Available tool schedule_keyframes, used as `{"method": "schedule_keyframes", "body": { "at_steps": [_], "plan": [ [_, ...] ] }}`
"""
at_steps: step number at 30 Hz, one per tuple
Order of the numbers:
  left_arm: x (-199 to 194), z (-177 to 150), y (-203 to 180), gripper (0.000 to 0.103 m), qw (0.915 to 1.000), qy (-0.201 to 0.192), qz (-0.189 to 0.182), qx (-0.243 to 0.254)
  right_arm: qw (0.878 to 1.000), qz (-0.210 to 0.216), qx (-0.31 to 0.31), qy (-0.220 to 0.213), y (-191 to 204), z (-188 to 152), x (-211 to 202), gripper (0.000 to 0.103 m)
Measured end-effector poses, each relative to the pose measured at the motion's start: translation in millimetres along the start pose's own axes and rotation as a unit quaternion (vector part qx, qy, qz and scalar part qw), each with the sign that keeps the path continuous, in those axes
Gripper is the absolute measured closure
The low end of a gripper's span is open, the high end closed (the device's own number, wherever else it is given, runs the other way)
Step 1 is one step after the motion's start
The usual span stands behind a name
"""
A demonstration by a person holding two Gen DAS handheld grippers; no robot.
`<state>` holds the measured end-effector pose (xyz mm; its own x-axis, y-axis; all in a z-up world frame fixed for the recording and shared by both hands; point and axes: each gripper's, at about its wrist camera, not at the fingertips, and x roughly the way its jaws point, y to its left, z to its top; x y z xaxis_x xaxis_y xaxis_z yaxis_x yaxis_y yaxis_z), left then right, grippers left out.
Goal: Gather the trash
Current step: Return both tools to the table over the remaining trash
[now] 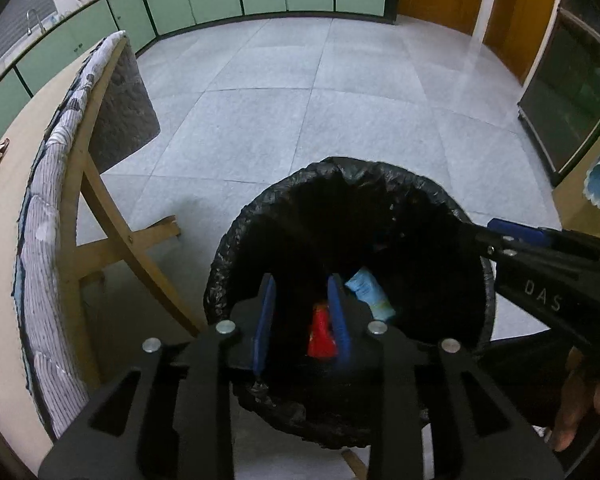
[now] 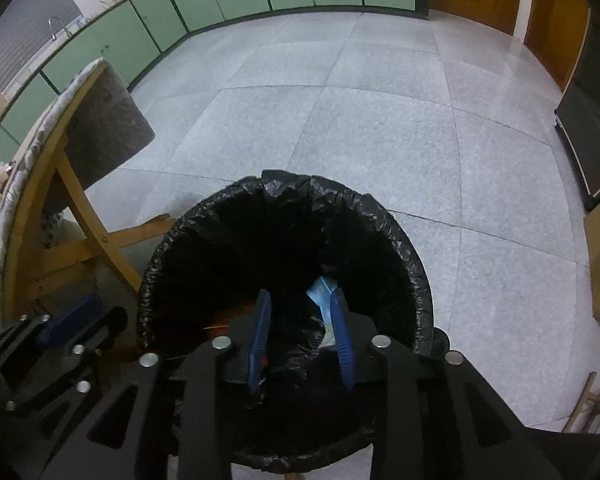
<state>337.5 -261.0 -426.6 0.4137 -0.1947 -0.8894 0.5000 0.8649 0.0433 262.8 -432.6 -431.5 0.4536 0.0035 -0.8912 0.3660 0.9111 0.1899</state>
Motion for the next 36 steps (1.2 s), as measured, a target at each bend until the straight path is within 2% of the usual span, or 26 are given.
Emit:
{"method": "schedule_keyframes", "body": {
  "at_steps": [7, 10, 12, 15, 18, 20, 23, 24, 26, 28, 30, 32, 36],
  "plan": [
    [-45.5, 1.1, 2.3, 0.063, 0.9994, -0.032, -0.006, -0.009, 0.999, -0.005, 0.005, -0.032, -2.0, 8.5, -26.8, 0.072],
    [-79.0, -1.1, 13.5, 0.053, 0.9982, -0.057, -0.004, -0.017, 0.998, -0.004, -0.005, -0.057, 6.5, 9.0, -55.9, 0.071],
    [-104.3, -6.0, 26.3, 0.051, 0.9969, -0.074, 0.001, -0.025, 0.997, 0.004, -0.015, -0.082, 19.0, 9.8, -82.5, 0.067],
    [-148.9, -22.8, 60.0, 0.043, 0.9927, -0.106, 0.020, -0.054, 0.993, 0.022, -0.043, -0.111, 45.5, 9.1, -115.7, 0.059],
    [-192.2, -46.6, 107.6, 0.042, 0.9850, -0.131, 0.050, -0.101, 0.986, 0.048, -0.089, -0.134, 88.2, 6.0, -144.7, 0.055],
    [-223.9, -67.9, 145.6, 0.037, 0.9749, -0.152, 0.084, -0.140, 0.980, 0.071, -0.118, -0.144, 121.5, 3.1, -158.9, 0.051],
    [-266.4, -102.9, 201.4, 0.033, 0.9548, -0.176, 0.135, -0.199, 0.966, 0.117, -0.171, -0.154, 186.6, -5.0, -174.8, 0.047],
    [-280.8, -117.4, 222.8, 0.033, 0.9458, -0.183, 0.157, -0.218, 0.962, 0.128, -0.184, -0.154, 202.8, -7.3, -176.8, 0.047],
    [-298.5, -135.4, 249.4, 0.032, 0.9331, -0.191, 0.192, -0.237, 0.952, 0.149, -0.216, -0.154, 243.0, -14.7, -178.9, 0.047],
    [-312.5, -148.5, 272.6, 0.032, 0.9246, -0.196, 0.209, -0.251, 0.942, 0.167, -0.245, -0.155, 281.8, -24.6, -178.3, 0.047],
    [-319.7, -158.2, 293.2, 0.032, 0.9182, -0.203, 0.217, -0.262, 0.932, 0.184, -0.272, -0.152, 321.3, -37.1, -175.4, 0.047],
    [-319.0, -162.1, 307.5, 0.032, 0.9170, -0.204, 0.223, -0.260, 0.927, 0.190, -0.289, -0.147, 351.6, -47.4, -171.1, 0.047],
    [-309.9, -169.4, 330.8, 0.032, 0.9184, -0.203, 0.214, -0.264, 0.925, 0.195, -0.300, -0.124, 394.7, -61.3, -153.9, 0.047]
  ]
}}
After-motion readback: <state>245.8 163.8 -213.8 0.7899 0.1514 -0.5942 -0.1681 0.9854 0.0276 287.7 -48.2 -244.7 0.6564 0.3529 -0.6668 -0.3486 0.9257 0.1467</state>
